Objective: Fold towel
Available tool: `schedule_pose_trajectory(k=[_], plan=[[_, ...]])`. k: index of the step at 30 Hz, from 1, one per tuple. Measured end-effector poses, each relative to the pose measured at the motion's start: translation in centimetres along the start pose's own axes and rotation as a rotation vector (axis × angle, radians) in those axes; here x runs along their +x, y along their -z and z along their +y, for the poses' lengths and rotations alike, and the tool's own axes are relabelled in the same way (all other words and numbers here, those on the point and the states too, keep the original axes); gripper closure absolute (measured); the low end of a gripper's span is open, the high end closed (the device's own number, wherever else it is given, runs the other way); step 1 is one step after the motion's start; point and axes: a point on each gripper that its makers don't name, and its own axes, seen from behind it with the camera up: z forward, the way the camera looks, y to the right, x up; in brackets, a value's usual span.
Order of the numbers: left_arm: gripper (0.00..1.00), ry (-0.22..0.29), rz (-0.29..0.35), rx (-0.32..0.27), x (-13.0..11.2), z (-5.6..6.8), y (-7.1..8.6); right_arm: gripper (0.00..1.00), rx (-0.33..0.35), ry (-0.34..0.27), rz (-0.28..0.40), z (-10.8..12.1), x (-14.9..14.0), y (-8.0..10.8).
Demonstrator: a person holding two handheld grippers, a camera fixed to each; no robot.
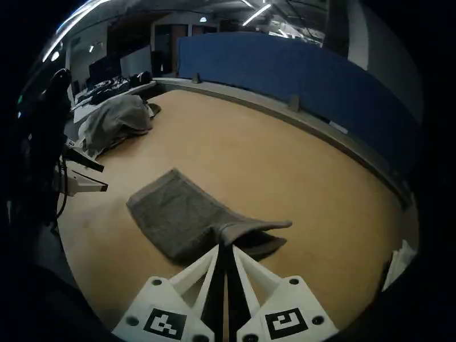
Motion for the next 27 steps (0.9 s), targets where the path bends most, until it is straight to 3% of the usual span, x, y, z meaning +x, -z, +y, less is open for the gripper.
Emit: schedule_pose_trajectory(k=[12, 27], plan=[[0.06, 0.02, 0.008, 0.013, -0.8, -1.6, 0.7, 0.99, 0.036, 0.082, 0.014, -1.9, 2.4, -0.7], [0.06, 0.061, 0.019, 0.039, -2.6, -4.1, 2.3, 0.99, 0.172, 0.216, 0.004, -9.0, 4.8, -4.3]])
